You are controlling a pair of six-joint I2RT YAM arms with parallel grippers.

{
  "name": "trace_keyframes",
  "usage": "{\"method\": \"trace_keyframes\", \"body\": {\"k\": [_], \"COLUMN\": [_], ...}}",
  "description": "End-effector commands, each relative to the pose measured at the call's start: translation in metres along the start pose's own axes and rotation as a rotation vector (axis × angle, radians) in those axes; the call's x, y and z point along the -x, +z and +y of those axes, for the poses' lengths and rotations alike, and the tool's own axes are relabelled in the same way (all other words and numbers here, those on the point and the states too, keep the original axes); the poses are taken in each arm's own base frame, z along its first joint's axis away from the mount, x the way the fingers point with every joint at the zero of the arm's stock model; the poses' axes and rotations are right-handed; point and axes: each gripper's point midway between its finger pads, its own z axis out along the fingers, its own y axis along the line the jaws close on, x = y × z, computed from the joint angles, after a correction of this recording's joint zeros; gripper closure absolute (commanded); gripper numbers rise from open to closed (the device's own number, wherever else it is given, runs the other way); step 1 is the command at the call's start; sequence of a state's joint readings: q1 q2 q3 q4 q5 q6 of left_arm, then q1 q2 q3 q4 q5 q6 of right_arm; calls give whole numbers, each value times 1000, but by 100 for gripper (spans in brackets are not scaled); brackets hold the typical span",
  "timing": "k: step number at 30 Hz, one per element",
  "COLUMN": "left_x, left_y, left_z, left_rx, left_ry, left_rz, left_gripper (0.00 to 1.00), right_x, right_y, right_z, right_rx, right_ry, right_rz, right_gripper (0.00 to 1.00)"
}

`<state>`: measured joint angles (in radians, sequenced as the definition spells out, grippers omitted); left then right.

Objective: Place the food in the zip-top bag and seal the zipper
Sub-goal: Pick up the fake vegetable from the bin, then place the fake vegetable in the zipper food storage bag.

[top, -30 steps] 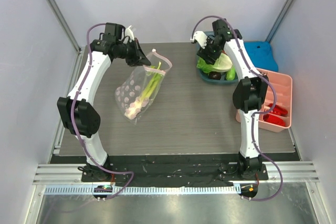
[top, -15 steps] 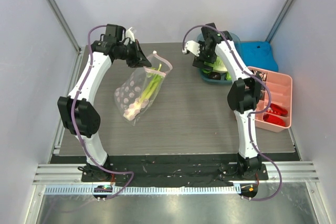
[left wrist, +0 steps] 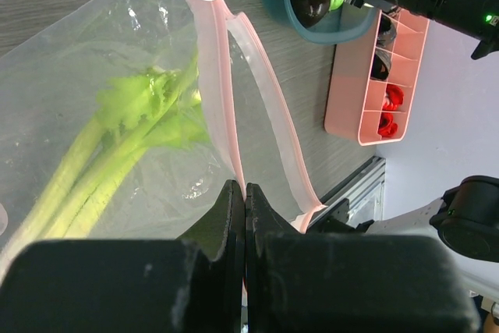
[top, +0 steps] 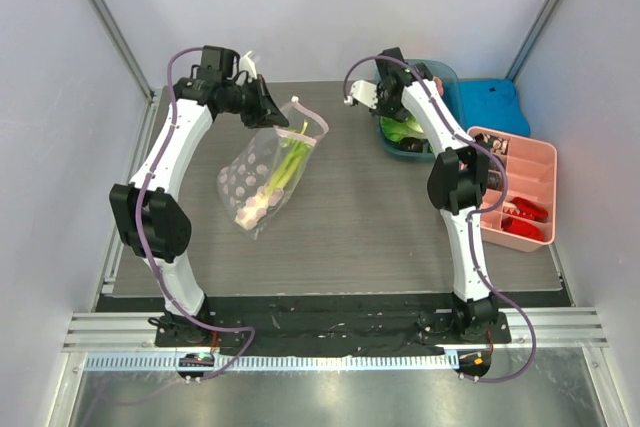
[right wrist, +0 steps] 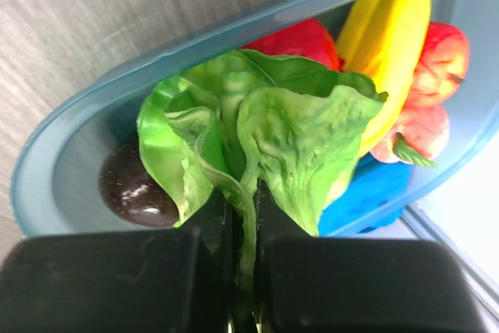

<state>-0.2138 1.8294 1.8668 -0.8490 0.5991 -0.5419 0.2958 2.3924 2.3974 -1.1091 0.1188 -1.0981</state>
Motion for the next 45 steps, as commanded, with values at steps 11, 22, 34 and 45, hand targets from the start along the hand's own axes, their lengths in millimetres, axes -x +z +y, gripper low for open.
{"method": "trace_keyframes", "body": {"k": [11, 22, 34, 45], "left_x": [18, 34, 42, 45], "left_y": [-38, -42, -38, -43], "left_z": [-39, -51, -51, -57], "left_rx": [-133, -213, -249, -261], "left_ry": [135, 17, -48, -48], "left_rz": [-227, -299, -322, -340], "left_gripper": [100, 100, 100, 100], "right_x": [47, 100, 153, 196], "right_y": [-220, -357, -334, -282], "right_z": [-133, -109, -55, 3], "right_rx": [-535, -10, -18, 63], "right_ry": [824, 1578, 1674, 1555], "right_rz": [-687, -1616, -1687, -1552], "right_gripper": [99, 99, 99, 99]}}
